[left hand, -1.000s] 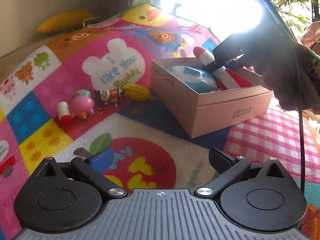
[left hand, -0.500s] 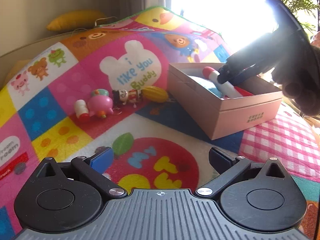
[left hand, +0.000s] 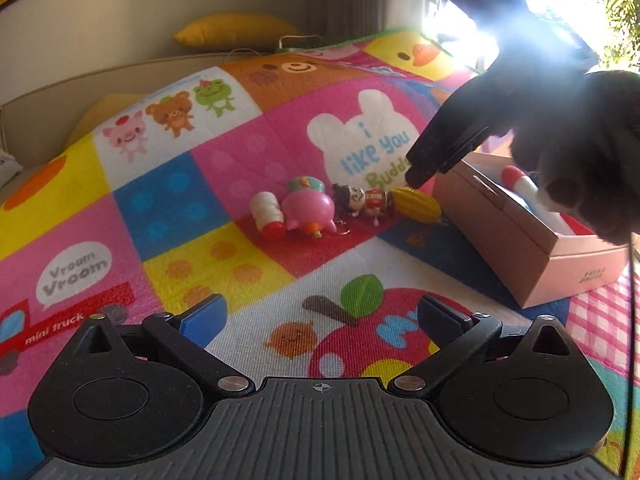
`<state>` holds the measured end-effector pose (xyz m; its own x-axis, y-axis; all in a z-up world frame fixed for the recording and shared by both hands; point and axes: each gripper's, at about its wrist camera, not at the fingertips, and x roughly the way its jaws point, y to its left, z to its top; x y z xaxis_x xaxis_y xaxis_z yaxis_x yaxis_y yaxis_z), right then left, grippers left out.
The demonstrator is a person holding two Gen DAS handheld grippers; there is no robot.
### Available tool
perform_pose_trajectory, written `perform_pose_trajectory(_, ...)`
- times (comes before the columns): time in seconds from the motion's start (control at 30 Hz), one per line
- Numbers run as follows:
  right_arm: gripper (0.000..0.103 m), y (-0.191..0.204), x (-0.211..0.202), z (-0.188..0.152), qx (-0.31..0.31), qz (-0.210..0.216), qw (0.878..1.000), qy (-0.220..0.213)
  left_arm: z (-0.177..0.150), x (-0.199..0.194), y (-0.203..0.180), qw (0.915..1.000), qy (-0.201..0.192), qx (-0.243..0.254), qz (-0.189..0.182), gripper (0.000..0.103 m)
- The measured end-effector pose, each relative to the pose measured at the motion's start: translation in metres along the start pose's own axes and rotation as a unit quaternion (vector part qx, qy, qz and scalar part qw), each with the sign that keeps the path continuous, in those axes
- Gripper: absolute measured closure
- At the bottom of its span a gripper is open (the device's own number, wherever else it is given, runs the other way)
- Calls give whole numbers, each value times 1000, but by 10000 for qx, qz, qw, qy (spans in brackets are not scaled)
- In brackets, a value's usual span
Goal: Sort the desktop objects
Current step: 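Grasp the yellow corn toy with the right tool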
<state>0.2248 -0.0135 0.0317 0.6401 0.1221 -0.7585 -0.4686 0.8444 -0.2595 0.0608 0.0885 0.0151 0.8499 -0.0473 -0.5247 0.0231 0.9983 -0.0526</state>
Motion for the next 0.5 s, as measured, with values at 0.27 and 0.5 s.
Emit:
perform_pose_trajectory(0.27,73,17,66,16,-370,-661,9936,838,-3,-2,6,9997,-64,-169,-173,0)
perform_pose_trajectory(0.5,73,8,-22,-4,88,450,9984,338,-5,-5,5,9998,-61,-138,-101,0)
